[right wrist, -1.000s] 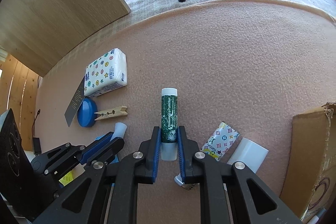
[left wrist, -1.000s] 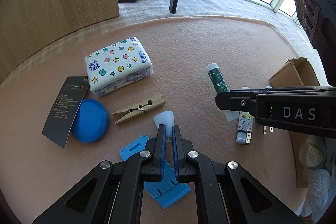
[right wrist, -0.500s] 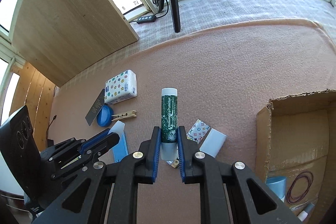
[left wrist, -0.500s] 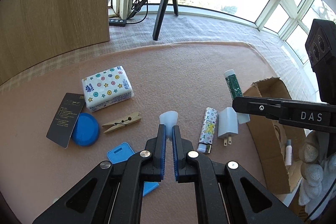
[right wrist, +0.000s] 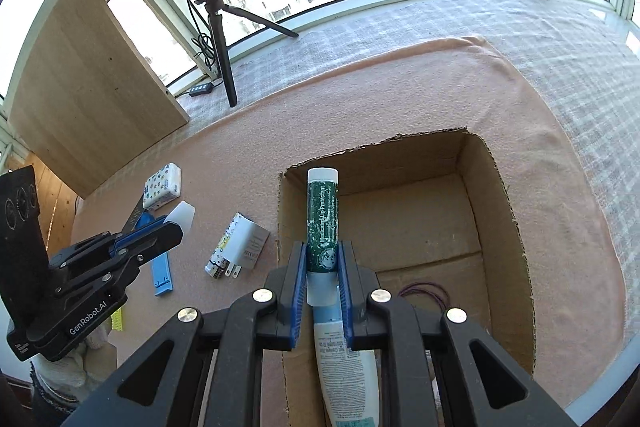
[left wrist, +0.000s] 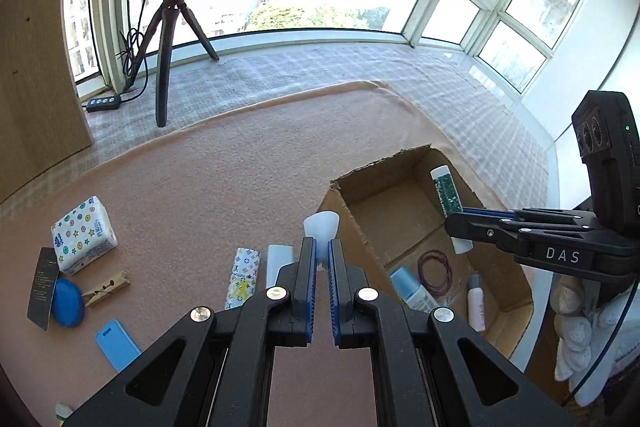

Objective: Organize objects
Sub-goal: 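Carry the glue stick and eraser toward the cardboard box, then lower the glue stick and eraser into the box and open both grippers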

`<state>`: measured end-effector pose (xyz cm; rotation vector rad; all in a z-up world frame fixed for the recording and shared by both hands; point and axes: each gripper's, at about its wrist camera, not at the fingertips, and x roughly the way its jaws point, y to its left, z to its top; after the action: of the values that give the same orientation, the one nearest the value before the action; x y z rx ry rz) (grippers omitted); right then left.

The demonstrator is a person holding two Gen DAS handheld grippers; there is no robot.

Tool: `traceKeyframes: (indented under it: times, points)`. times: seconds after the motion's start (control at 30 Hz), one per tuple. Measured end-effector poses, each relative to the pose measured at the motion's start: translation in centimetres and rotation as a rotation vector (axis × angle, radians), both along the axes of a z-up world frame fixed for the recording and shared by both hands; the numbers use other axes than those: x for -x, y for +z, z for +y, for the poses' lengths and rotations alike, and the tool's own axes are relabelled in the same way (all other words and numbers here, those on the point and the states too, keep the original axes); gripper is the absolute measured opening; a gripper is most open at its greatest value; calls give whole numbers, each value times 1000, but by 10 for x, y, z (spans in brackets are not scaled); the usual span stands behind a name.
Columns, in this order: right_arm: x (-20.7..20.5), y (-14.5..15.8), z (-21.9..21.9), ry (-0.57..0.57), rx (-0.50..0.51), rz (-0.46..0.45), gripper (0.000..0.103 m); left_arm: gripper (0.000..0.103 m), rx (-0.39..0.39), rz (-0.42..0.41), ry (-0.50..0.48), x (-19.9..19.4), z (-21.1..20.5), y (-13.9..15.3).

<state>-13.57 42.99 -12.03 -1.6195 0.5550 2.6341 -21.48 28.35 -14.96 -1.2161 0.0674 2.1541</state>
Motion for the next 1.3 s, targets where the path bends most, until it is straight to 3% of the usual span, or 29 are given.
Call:
traceKeyframes:
  times: [0.27,0.5,0.57,0.6,0.67,0.73,0.8,1.3]
  points:
    - [-24,-11,35,-62,-2,-23,14,6,13,0,-81,-16,61,-5]
    - [-36,-16,49,-84,-6,-33,14,6,33,-2,-101,-24,82,-9]
    - [-38,-17,50,-81,-10,-35,14,8,35,-6,-110,-27,83,-9]
    - [-40,-17,50,-79,-12,-34,14,14,35,-9,-116,-28,83,-9]
    - [-42,-17,50,-78,-12,-22,16,27,39,-10,-116,-29,82,-8]
    - [-43,-16,49,-71,-16,-25,37,38,35,-4,-109,-32,78,-6]
    - [-45,-14,47,-70,-33,-13,50,39,35,-1,-99,-33,73,-4]
    - [-39,-4,4,17,-42,34,50,39,34,4,42,-40,-13,5]
